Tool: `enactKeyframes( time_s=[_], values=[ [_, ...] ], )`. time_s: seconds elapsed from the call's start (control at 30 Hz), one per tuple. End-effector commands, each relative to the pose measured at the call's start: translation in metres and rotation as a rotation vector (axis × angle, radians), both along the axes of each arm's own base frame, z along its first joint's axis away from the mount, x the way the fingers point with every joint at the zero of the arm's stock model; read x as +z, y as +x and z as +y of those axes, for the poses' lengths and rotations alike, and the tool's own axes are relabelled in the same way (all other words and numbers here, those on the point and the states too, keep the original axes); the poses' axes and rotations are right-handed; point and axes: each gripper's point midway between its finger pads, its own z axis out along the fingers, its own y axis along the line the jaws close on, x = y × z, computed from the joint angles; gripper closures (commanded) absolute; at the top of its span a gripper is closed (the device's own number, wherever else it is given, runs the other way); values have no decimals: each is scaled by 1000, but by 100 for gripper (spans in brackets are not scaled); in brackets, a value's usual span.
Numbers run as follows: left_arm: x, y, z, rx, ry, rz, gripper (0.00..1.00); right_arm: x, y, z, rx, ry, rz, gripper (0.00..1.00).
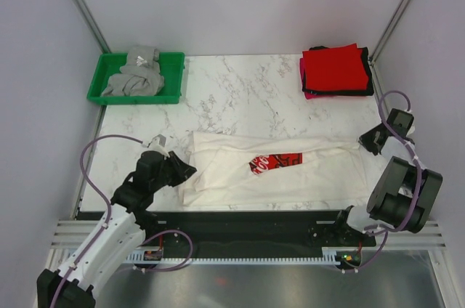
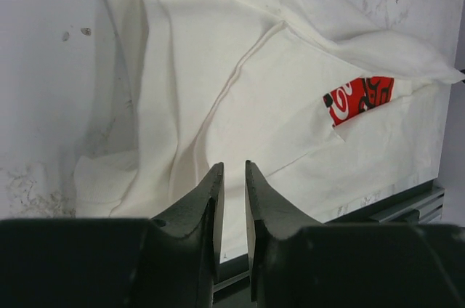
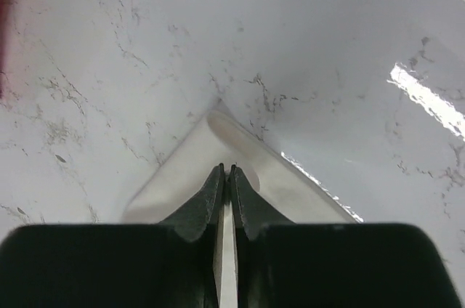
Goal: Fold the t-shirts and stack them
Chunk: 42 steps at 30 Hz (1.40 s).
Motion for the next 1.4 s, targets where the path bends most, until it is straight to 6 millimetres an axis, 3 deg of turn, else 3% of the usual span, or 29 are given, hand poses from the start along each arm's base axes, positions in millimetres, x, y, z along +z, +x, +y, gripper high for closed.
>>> enactKeyframes(
  time_s=[0.0,0.03,0.07,0.1,0.13,0.2,0.3,0.33,0.4,0.47,0.5,0.57,0.6,0.67,0.8,0.9,0.97,1.0,1.03,1.07,1.1,1.13,1.17,1.2,1.23,1.27,1.3,1.33,1.37],
  values=[
    [2,11,5,69,13,-5,76,15,-7,-6,-47,-27,-62,86],
    [1,13,3,67,13,0,76,7,-17,-8,-73,-30,-41,50],
    [-1,13,2,66,14,5,77,7,-21,-9,-81,-35,-40,29],
    [-2,14,1,66,14,5,77,11,-21,-9,-77,-47,-52,10],
    [-4,14,-4,57,11,10,77,14,-19,-6,-41,-47,-63,7],
    [-5,16,-8,56,15,7,77,31,-9,4,25,-46,-130,6],
    [-14,19,-20,48,41,21,77,56,11,50,192,-83,-182,8],
    [-14,19,-27,39,34,26,77,66,22,79,283,-103,-192,7],
    [-23,25,-35,34,51,56,77,65,29,100,355,-106,-184,9],
    [-22,31,-45,20,62,66,77,57,34,125,428,-85,-173,10],
    [-34,33,-46,19,97,104,78,41,37,133,466,-77,-136,10],
    [-33,42,-55,3,112,111,78,17,40,154,542,-62,-65,12],
    [-45,42,-57,-4,141,147,78,8,40,155,557,-79,-38,13],
    [-46,49,-61,-3,152,156,79,-12,33,174,612,-79,13,13],
    [-56,59,-59,19,202,166,80,-46,5,192,638,-39,74,14],
    [-55,73,-55,38,266,150,81,-56,-17,210,660,-18,102,15],
    [-55,88,-52,52,305,155,83,-53,-28,222,663,-6,90,15],
    [-57,95,-52,57,313,164,84,-60,-43,223,658,8,120,15],
    [-48,115,-51,75,302,145,84,-62,-52,229,665,17,125,14],
    [-62,122,-51,73,326,185,85,-56,-57,232,627,47,108,14],
    [-65,131,-54,61,318,201,85,-65,-75,232,620,60,134,14],
    [-48,161,-60,70,297,162,85,-64,-84,240,629,75,131,13],
    [-74,164,-58,60,340,246,86,-56,-88,244,619,86,98,13],
    [-50,198,-73,57,309,194,86,-59,-99,244,571,111,106,13],
    [-53,210,-79,47,323,206,85,-56,-106,255,589,126,90,12],
    [-78,212,-80,32,366,279,85,-46,-108,263,596,153,45,12],
    [-79,224,-89,15,361,283,85,-40,-110,273,577,197,29,12],
    [-52,258,-108,2,332,210,85,-32,-117,292,635,218,8,12],
    [-49,271,-114,-2,331,204,85,-23,-118,305,661,240,-16,12]
  ],
)
